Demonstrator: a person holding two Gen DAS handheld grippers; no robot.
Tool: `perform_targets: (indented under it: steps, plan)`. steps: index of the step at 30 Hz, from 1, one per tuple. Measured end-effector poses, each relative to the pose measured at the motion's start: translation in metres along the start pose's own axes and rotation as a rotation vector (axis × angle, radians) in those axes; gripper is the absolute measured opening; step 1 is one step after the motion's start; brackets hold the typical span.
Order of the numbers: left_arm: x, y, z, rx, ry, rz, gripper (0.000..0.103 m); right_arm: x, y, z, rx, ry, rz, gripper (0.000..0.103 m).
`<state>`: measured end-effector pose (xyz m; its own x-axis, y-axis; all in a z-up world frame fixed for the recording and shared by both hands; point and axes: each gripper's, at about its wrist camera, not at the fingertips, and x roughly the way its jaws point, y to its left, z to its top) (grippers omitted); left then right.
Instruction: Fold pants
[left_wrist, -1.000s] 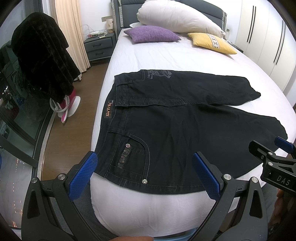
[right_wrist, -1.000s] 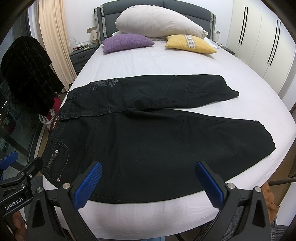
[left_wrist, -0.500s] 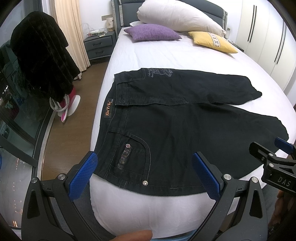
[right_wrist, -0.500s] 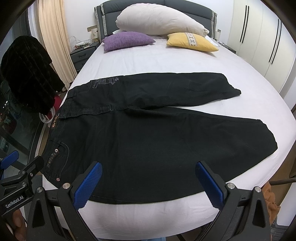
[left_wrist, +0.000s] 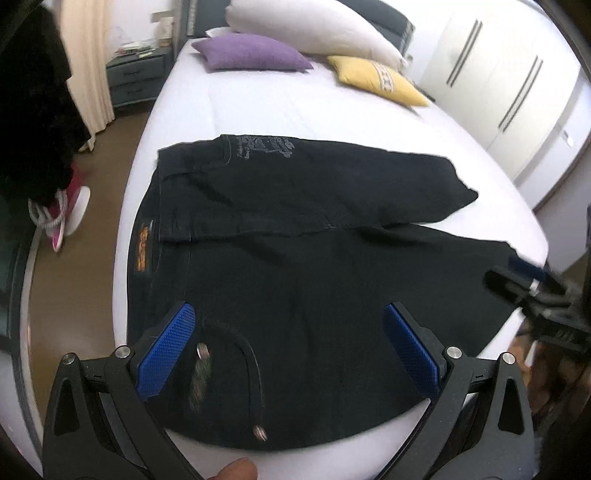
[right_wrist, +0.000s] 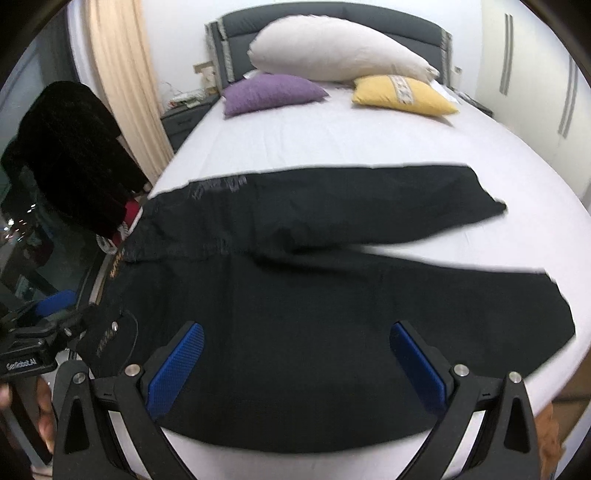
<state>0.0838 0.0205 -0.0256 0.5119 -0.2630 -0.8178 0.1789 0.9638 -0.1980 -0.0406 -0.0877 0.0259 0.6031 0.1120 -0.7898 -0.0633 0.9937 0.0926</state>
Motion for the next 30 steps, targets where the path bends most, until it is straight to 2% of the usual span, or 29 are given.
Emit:
perform_targets:
  steps: [3,6,8,10,12,14,17,19,23,26,28,29,30]
  plan:
    - [0.015,0.006,0.032,0.069,0.011,0.03,0.103,0.011,-0.01,0.028,-0.042,-0.035,0.066,0.103]
    - [0.031,0.018,0.08,0.124,-0.025,0.064,0.103,0.025,-0.021,0.059,-0.109,-0.06,0.141,0.103]
    - [0.051,0.025,0.116,0.209,-0.034,0.068,0.103,0.038,-0.027,0.082,-0.164,-0.074,0.179,0.101]
    - [0.08,0.032,0.151,0.295,0.005,0.073,0.103,0.05,-0.031,0.1,-0.225,-0.074,0.201,0.092]
    - [0.108,0.038,0.177,0.361,0.06,0.047,0.101,0.069,-0.034,0.119,-0.292,-0.048,0.229,0.084]
    - [0.14,0.047,0.2,0.399,0.138,0.009,0.094,0.086,-0.038,0.131,-0.336,-0.031,0.275,0.081]
    - [0.179,0.056,0.222,0.416,0.232,-0.043,0.088,0.112,-0.044,0.146,-0.379,0.004,0.312,0.077]
    - [0.198,0.065,0.231,0.424,0.263,-0.061,0.088,0.13,-0.047,0.157,-0.398,0.03,0.349,0.072]
    - [0.231,0.081,0.243,0.398,0.353,-0.129,0.088,0.152,-0.048,0.168,-0.44,0.04,0.376,0.071]
    - [0.25,0.09,0.244,0.379,0.424,-0.151,0.068,0.165,-0.045,0.175,-0.462,0.044,0.418,0.069]
    - [0.257,0.096,0.247,0.356,0.44,-0.169,0.066,0.173,-0.043,0.18,-0.478,0.051,0.432,0.068]
    - [0.256,0.097,0.248,0.352,0.444,-0.176,0.06,0.178,-0.04,0.182,-0.489,0.06,0.434,0.068]
    - [0.256,0.098,0.25,0.345,0.45,-0.186,0.049,0.183,-0.039,0.185,-0.502,0.073,0.435,0.068]
